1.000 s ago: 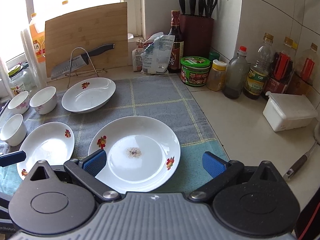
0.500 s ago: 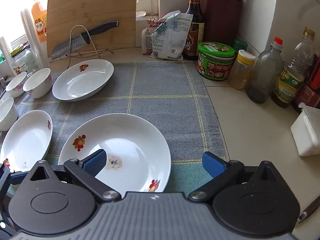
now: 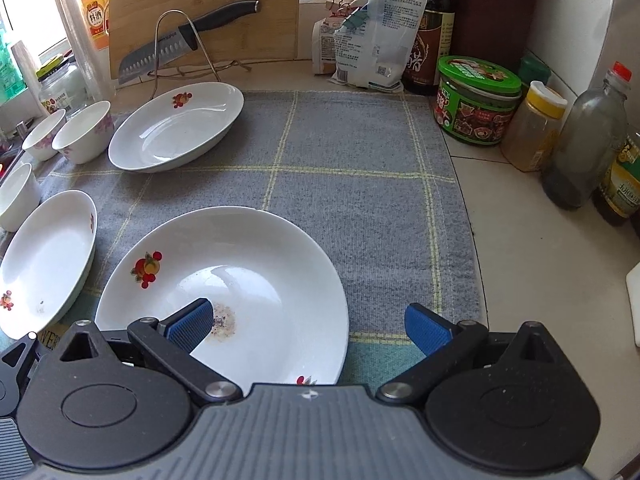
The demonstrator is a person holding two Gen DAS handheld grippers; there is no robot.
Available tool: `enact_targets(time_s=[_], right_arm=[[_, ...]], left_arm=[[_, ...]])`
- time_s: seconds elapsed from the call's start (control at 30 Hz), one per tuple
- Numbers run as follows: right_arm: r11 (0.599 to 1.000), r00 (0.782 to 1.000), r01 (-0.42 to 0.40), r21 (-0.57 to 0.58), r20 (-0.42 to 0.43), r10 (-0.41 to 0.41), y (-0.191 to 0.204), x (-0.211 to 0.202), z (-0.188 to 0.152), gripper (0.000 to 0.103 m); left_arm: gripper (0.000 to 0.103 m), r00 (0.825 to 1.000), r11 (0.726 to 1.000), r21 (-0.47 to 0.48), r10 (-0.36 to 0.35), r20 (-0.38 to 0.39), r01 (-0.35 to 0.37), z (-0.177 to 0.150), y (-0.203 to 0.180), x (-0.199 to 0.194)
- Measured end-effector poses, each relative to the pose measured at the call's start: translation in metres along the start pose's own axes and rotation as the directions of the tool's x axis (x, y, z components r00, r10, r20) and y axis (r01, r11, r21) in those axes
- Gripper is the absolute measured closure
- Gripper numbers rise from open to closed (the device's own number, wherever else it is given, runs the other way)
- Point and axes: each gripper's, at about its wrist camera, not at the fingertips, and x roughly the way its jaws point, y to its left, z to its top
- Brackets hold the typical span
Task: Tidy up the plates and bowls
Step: 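Move the right gripper to the rim of the brown-stained plate and grasp, then lift the brown-stained plate off the towel with the right gripper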
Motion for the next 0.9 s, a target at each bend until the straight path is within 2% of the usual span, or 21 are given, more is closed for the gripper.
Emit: enact_targets(time_s=[0.13,0.27,0.47,0.53,0.63,0.67,0.77,0.83,0.9], right_arm=[[0.999,0.999,-0.032,0.001,-0.029,0.032,-0.005,0.014,0.008,0.000],[0.997,0.997,-0.059,-0.049,-0.045,0.057,-0.002,0.024,0.022,0.000],[0.979,0.985,-0.160,-0.130,-0.089,0.149,-0.004,0.031,0.030,0.000],[0.967,0.978,-0.195,-0.164,-0.108,0.179,-0.008,0.030,0.031,0.000],[0.955,0.967,-0.237,-0.179,-0.141,0.213,-0.018,0.030,0.031,0.000],[0.953,0.965,-0.243,-0.183,-0.141,0.220,-0.021,0.029,0.029,0.000],[0.951,0.963,-0.249,-0.184,-0.148,0.223,-0.030,0.028,0.026,0.000],[0.949,0.962,-0.257,-0.183,-0.145,0.232,-0.034,0.026,0.026,0.000],[0.944,0.956,-0.277,-0.180,-0.150,0.252,-0.037,0.025,0.026,0.000]], left_arm=[[0.001,1.000,1.000,0.002,0.021,0.004,-0.021,0.003,0.000,0.004],[0.000,0.999,0.999,0.008,0.035,0.009,-0.035,0.004,-0.002,0.007],[0.000,0.999,0.999,0.023,0.040,0.010,-0.040,0.004,-0.005,0.007],[0.001,0.997,0.994,0.074,0.076,-0.001,-0.076,0.002,-0.012,0.010],[0.001,0.985,0.968,0.187,0.171,-0.007,-0.167,-0.003,-0.032,0.018],[0.001,0.986,0.972,0.163,0.167,0.019,-0.168,-0.005,-0.032,0.016],[0.002,0.995,0.998,-0.009,0.070,0.069,-0.070,-0.005,-0.018,0.004],[0.002,0.997,0.998,-0.050,0.038,0.068,-0.035,-0.002,-0.013,0.000],[0.002,0.995,0.997,-0.060,0.047,0.093,-0.041,-0.002,-0.011,-0.006]])
